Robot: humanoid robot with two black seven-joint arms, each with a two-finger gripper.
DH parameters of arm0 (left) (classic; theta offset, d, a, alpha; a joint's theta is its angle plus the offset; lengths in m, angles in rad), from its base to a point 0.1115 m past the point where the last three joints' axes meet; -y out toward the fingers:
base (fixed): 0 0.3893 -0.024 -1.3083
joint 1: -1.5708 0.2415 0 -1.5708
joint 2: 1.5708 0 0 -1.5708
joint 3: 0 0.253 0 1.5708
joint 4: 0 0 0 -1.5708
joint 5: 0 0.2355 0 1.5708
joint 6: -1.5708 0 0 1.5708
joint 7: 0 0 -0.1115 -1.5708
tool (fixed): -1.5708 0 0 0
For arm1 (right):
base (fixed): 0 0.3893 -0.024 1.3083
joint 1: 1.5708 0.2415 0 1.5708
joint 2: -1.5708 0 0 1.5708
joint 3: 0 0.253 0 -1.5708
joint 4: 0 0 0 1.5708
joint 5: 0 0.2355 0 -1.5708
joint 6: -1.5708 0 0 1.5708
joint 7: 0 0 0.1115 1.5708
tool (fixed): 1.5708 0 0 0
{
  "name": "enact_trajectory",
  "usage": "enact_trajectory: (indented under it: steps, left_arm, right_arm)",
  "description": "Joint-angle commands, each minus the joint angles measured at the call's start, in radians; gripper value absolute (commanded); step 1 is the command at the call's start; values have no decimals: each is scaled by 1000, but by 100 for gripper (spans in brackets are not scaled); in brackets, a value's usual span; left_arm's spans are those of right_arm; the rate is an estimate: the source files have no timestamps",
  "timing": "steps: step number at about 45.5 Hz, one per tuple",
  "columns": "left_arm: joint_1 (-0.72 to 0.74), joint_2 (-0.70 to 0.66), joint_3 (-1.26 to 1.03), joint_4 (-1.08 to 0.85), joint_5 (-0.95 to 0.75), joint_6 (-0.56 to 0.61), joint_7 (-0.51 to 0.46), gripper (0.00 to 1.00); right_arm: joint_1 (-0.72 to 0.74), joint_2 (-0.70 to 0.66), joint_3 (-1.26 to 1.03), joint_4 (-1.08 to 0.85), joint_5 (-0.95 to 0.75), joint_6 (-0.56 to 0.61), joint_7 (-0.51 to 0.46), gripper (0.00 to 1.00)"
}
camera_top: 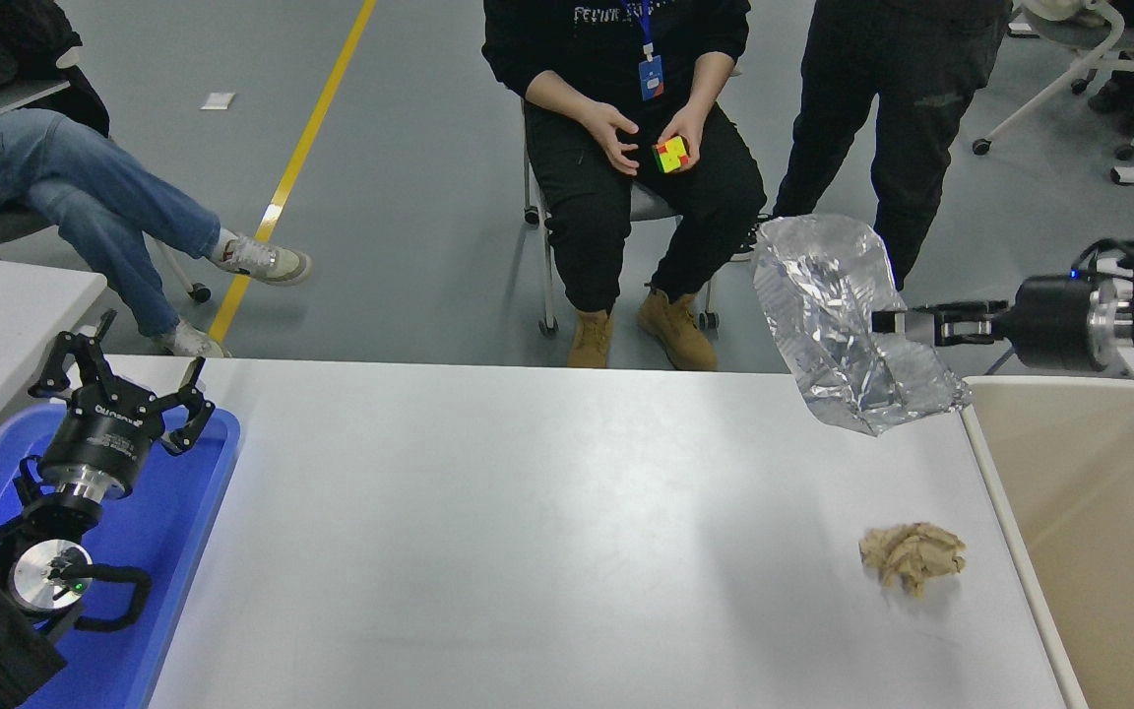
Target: Clean the table surface
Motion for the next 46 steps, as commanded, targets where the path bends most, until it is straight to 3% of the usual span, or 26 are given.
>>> enact_trajectory:
  steps: [1,12,24,46]
  left_arm:
    - [0,0,0,0,0,0,0,100]
    - [0,0,0,0,0,0,0,100]
    - [0,0,-2,0,0,0,0,100]
    - [0,0,0,0,0,0,0,100]
  right_arm:
    - [65,-69,116,3,1,136,6,0]
    - [52,-89,189,-163,11,177,5,0]
    - [8,-94,192,-406,212,283,-1,0]
    - [-239,-46,191,-742,453,286,-58,0]
